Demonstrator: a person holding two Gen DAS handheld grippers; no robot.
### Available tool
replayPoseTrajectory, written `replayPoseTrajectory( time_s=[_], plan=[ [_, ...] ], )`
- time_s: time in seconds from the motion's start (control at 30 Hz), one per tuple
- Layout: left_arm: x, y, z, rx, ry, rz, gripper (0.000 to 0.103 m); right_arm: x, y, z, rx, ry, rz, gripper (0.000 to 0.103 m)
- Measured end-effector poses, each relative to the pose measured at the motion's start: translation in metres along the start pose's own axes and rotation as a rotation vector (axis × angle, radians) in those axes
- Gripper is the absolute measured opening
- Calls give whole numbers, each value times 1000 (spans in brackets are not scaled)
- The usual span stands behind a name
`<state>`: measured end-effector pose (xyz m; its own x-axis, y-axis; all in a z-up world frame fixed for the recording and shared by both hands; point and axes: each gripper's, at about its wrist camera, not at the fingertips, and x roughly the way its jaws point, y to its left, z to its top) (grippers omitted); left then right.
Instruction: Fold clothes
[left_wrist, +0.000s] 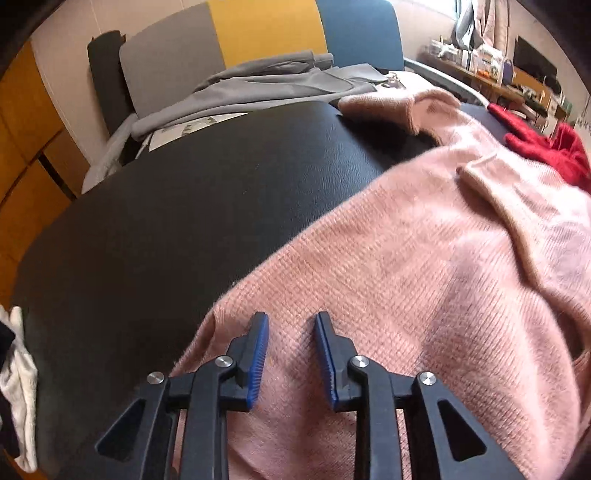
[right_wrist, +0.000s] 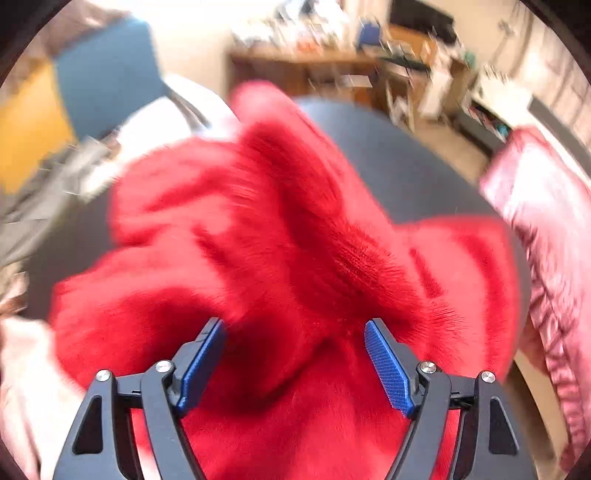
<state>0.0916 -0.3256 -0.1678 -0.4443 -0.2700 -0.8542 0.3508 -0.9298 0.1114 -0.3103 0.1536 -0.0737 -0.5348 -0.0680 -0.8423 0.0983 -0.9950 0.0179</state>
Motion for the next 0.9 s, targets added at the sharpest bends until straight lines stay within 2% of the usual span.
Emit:
replayPoseTrajectory(
  time_s=[0.07, 0.17, 0.27, 0.33, 0.47, 0.5, 0.6, 0.67, 0.8, 0.9],
  plan=[
    [3, 1, 7, 35, -20, 15, 26, -49, 20, -23, -62, -54, 113, 79],
    [6, -2, 17, 80, -49, 11, 25, -98, 72, -91, -253, 9, 333, 79],
    [11, -6, 21, 126, -44, 2, 26, -122, 132, -178, -400, 125, 483, 79],
    [16, -7, 20, 145, -44, 0, 26, -124, 148, -227, -452, 139, 497, 79],
    [15, -5, 13, 149, -58, -2, 26, -120, 180, -269, -395, 166, 576, 79],
    [15, -6, 12, 154, -61, 3, 26, -115, 193, -287, -401, 183, 570, 78],
    [16, -9, 9, 170, -62, 30, 27, -86, 218, -301, -467, 241, 447, 77],
    [16, -9, 7, 180, -60, 55, 27, -87, 211, -312, -520, 207, 356, 77],
    [17, 0, 1, 165, -43, 101, 30, -84, 197, -300, -553, 196, 279, 78],
    [16, 12, -7, 124, -22, 129, 30, -73, 180, -277, -540, 178, 247, 84]
  ],
)
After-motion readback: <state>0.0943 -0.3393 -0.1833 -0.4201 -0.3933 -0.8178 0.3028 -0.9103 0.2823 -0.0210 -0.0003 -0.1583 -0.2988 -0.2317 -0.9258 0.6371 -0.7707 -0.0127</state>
